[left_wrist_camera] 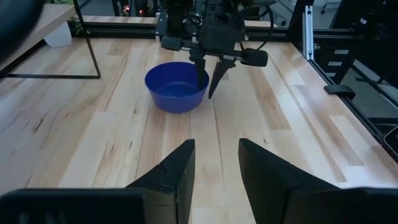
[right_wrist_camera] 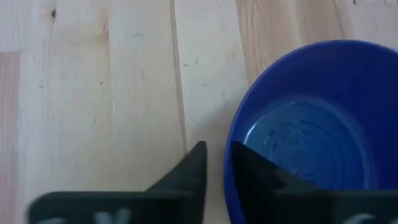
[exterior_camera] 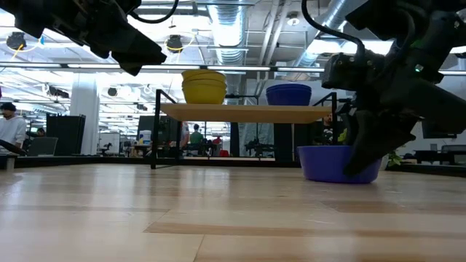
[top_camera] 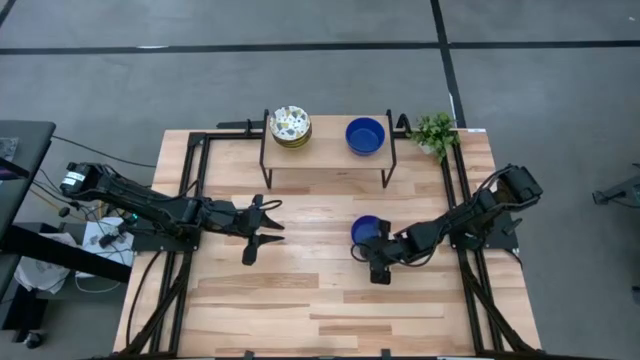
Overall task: Pick & Place Mini bowls
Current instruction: Stack the blue bowl on top of the blue bowl on the shelf
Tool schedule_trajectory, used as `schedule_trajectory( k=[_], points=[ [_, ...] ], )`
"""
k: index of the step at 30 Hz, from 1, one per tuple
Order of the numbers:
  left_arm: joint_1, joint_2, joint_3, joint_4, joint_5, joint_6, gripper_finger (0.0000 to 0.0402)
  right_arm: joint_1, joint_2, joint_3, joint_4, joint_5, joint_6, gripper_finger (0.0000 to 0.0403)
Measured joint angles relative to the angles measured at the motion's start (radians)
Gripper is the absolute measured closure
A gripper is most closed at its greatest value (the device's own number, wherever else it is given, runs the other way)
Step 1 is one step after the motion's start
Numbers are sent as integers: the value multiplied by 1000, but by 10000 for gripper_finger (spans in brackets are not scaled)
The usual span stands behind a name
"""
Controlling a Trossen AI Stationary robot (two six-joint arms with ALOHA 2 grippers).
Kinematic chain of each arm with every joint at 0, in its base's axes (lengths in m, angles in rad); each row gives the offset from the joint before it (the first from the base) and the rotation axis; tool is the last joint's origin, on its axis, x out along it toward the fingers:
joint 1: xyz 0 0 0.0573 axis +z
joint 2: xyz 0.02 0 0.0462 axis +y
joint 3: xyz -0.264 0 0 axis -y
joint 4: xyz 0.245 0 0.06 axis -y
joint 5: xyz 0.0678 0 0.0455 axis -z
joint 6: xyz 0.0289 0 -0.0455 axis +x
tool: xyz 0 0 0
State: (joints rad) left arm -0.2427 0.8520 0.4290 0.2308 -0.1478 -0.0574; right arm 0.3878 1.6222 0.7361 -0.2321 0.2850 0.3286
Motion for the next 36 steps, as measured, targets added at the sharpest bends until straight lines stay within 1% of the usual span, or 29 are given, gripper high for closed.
schedule_trajectory(
  k=[2,4,7,11,16,19,23,29,33,36],
  points=[
    [0,0,0,2,0,0,280,0,0,0,0,-12,-14,375],
    [0,0,0,2,0,0,280,0,-1,0,0,-21,-23,394],
    [0,0,0,2,0,0,280,0,-1,0,1,-21,-24,392],
    [0,0,0,2,0,0,280,0,-1,21,-23,-22,-43,399],
    [0,0,0,3,0,0,280,12,-1,98,-85,-15,-89,401],
    [0,0,0,4,0,0,280,26,-1,155,-127,25,-146,401],
    [0,0,0,7,0,0,280,31,-1,243,-234,39,-202,401],
    [0,0,0,7,0,0,280,29,-1,376,-422,97,-264,402],
    [0,0,0,7,0,0,280,20,-35,421,-479,115,-323,402],
    [0,0,0,7,0,0,280,3,-103,422,-486,122,-352,402]
  ],
)
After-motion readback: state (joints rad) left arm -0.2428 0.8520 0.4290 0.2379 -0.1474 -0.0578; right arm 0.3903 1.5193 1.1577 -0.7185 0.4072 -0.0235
